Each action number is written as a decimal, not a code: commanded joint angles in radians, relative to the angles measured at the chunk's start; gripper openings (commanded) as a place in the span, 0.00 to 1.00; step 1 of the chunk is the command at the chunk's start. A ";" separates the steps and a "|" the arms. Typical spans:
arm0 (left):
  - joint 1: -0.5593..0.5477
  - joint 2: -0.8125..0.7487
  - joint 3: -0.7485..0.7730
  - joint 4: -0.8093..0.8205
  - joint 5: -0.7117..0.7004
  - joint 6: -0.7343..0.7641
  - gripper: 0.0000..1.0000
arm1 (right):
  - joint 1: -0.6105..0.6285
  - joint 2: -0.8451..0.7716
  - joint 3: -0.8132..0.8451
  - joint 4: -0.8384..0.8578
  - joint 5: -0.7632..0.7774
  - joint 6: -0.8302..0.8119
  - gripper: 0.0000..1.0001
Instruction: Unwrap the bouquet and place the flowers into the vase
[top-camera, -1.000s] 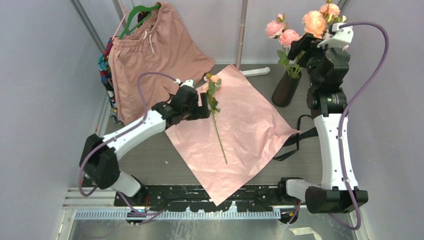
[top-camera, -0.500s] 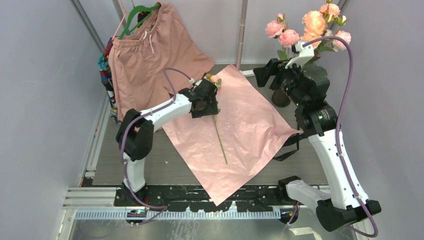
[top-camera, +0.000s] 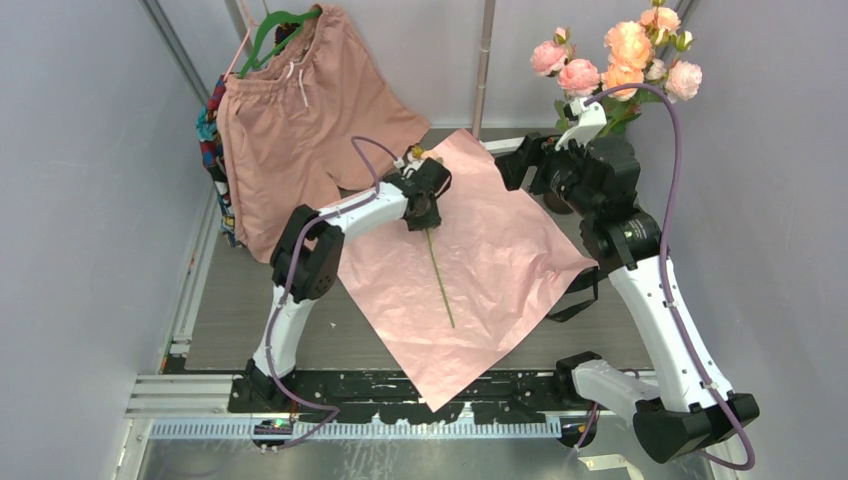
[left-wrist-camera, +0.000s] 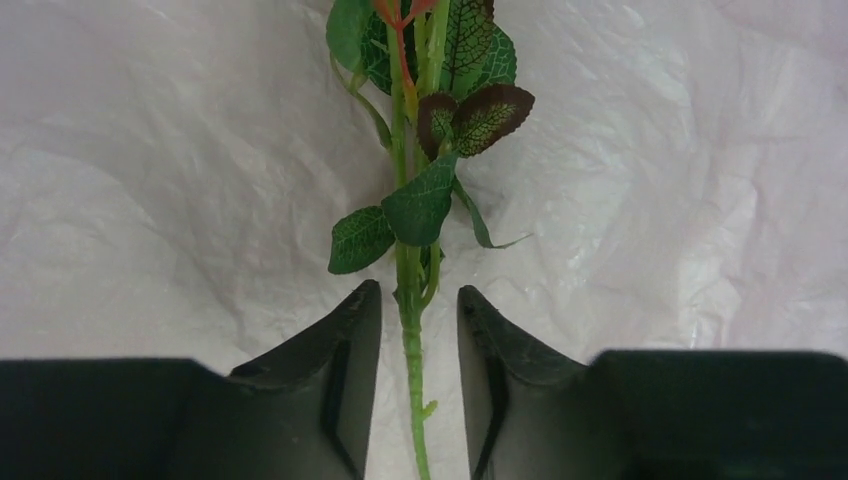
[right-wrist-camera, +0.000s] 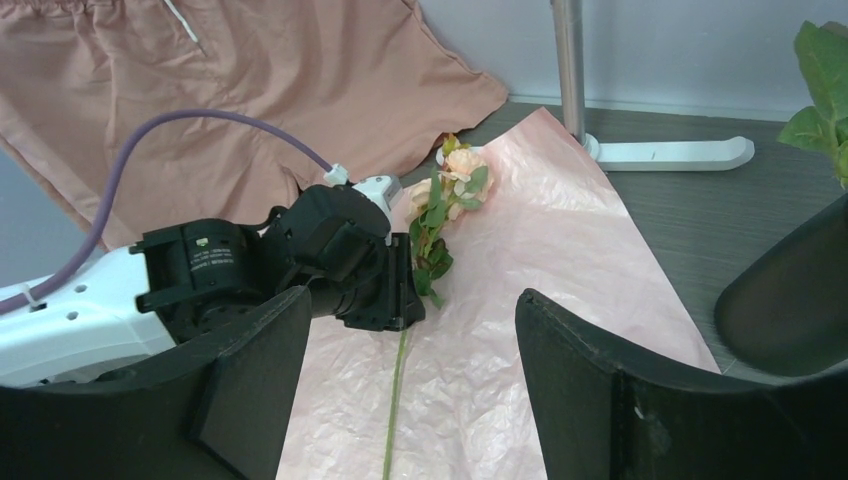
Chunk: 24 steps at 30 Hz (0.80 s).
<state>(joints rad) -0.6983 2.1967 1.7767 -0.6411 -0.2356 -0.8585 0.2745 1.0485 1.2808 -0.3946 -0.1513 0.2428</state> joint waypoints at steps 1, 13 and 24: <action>-0.004 0.028 0.047 0.011 -0.004 -0.014 0.25 | 0.007 -0.025 0.025 0.019 -0.006 -0.010 0.80; -0.040 -0.116 -0.122 0.240 0.036 0.141 0.00 | 0.009 0.008 0.010 0.033 -0.011 0.000 0.79; -0.265 -0.501 -0.444 0.574 -0.169 0.501 0.00 | 0.081 0.133 0.001 0.013 0.043 0.036 0.79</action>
<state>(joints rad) -0.8886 1.8153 1.3834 -0.2768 -0.2783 -0.5278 0.3195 1.1397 1.2663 -0.3912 -0.1452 0.2619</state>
